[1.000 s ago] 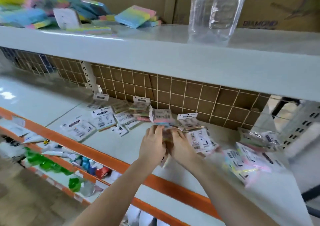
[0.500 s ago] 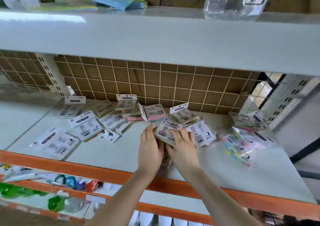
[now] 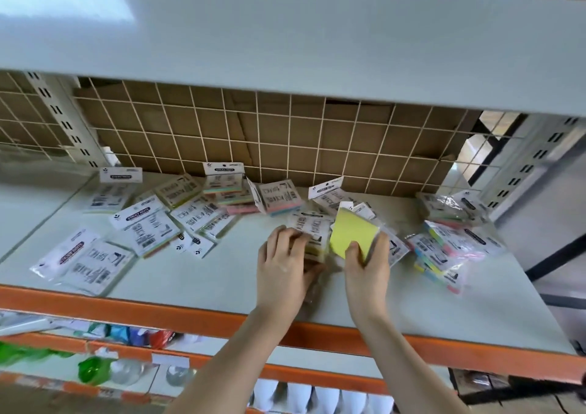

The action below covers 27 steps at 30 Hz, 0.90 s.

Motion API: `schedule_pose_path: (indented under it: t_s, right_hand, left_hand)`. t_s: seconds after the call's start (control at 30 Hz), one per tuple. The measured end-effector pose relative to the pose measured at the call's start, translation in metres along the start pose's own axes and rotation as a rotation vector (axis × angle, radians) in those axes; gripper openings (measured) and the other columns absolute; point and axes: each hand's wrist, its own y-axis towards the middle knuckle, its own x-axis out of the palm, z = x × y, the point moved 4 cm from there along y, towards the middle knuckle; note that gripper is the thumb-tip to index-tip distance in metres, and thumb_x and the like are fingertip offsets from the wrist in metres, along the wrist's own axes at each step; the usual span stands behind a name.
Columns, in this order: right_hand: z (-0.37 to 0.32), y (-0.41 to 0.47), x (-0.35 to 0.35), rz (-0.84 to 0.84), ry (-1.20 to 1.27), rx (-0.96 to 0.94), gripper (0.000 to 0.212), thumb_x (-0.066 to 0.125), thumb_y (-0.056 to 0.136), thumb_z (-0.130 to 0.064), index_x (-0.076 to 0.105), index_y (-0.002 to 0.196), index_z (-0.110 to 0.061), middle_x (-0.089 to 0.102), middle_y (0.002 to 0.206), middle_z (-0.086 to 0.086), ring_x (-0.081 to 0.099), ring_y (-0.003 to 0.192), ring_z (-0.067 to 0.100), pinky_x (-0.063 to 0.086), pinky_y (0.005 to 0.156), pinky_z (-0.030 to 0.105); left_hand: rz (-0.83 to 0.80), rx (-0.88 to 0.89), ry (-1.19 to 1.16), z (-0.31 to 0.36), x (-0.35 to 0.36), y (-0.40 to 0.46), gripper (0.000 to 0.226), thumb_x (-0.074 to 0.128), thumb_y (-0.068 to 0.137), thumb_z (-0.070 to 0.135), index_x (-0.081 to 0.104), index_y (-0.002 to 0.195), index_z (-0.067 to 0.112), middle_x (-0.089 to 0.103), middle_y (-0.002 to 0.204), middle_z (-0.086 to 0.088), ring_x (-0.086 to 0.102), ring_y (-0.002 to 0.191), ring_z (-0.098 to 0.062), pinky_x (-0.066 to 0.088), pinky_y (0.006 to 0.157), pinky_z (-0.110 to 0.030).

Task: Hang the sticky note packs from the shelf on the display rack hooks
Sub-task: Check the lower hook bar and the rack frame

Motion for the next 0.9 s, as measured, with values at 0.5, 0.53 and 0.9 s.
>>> schedule_pose_path:
  t_s: [0.5, 0.53, 0.9]
  right_hand:
    - [-0.004, 0.010, -0.046, 0.182, 0.248, 0.256, 0.031, 0.057, 0.090, -0.007, 0.032, 0.075, -0.018, 0.031, 0.067, -0.006, 0.031, 0.053, 0.001, 0.031, 0.054, 0.016]
    - [-0.004, 0.015, -0.055, 0.173, 0.293, 0.325, 0.024, 0.058, 0.089, -0.006, 0.038, 0.081, -0.016, 0.036, 0.069, -0.004, 0.037, 0.058, 0.003, 0.035, 0.058, 0.019]
    - [-0.010, 0.024, -0.178, -0.013, 0.795, 0.627, 0.016, 0.063, 0.088, -0.003, 0.053, 0.079, -0.012, 0.068, 0.067, 0.006, 0.068, 0.061, 0.018, 0.052, 0.049, 0.028]
  left_hand:
    - [0.197, 0.125, 0.019, 0.012, -0.035, -0.001, 0.021, 0.081, 0.072, 0.020, 0.071, 0.085, 0.008, 0.066, 0.075, -0.006, 0.063, 0.065, -0.028, 0.049, 0.059, -0.032]
    - [0.227, 0.097, -0.026, 0.012, -0.043, 0.003, 0.015, 0.076, 0.077, 0.019, 0.070, 0.083, 0.006, 0.066, 0.071, -0.006, 0.062, 0.062, -0.025, 0.046, 0.056, -0.028]
    - [-0.025, -0.658, -1.347, 0.089, -0.025, 0.015, 0.009, 0.061, 0.091, 0.012, 0.057, 0.084, 0.017, 0.065, 0.082, -0.006, 0.063, 0.075, -0.023, 0.051, 0.061, -0.036]
